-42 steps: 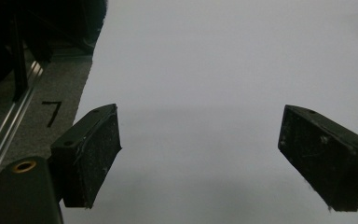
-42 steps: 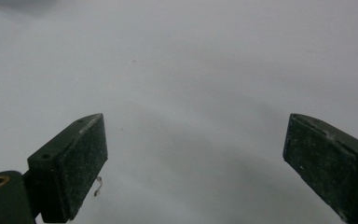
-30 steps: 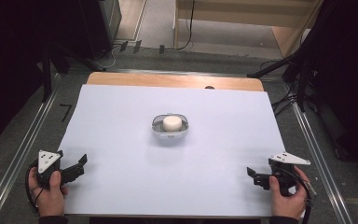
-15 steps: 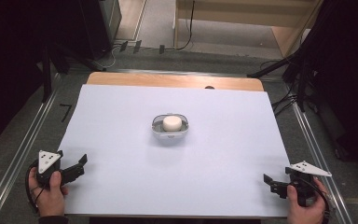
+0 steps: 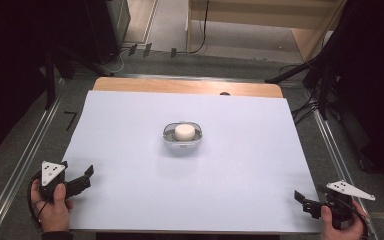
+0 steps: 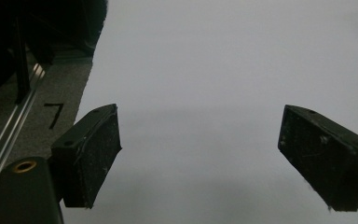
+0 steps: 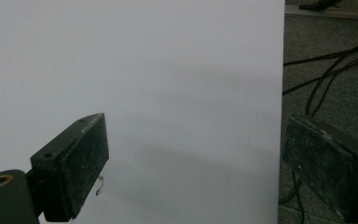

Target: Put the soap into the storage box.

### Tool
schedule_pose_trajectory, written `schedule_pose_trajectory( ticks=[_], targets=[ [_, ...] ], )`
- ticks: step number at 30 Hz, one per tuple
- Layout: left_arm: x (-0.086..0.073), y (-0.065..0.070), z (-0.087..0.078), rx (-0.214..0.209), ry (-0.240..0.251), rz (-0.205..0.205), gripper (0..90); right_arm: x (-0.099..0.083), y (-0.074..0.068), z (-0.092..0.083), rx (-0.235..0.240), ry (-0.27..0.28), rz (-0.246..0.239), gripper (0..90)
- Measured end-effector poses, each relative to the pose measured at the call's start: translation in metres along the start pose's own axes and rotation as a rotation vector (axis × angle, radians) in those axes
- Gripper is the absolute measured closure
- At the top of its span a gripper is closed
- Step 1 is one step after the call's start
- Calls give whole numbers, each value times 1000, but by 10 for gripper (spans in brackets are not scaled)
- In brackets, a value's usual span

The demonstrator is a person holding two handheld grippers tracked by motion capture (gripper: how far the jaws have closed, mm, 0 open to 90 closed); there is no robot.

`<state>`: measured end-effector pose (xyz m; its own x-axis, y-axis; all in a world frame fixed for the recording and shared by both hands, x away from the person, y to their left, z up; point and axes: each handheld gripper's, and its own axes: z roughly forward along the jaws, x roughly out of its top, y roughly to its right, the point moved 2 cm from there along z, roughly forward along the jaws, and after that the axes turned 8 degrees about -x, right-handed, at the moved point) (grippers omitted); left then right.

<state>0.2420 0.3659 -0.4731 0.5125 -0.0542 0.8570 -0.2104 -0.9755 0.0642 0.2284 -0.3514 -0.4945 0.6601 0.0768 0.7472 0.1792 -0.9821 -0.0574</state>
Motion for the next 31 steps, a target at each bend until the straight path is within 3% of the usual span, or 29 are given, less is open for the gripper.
schedule_pose_trajectory(
  ticks=[5,10,15,17,24,31],
  targets=[
    [0,0,0,0,-4,4,139,6,1,4,29,44,6,79],
    [0,0,1,0,-8,4,139,4,2,10,57,45,13,78],
    [0,0,1,4,-14,6,139,0,10,7,103,86,99,136],
    [0,0,1,3,-13,5,139,-1,11,7,108,94,106,130],
    [0,0,1,1,-13,6,140,0,5,10,46,62,73,129],
    [0,0,1,6,-16,6,139,0,5,11,33,52,75,130]
  ],
)
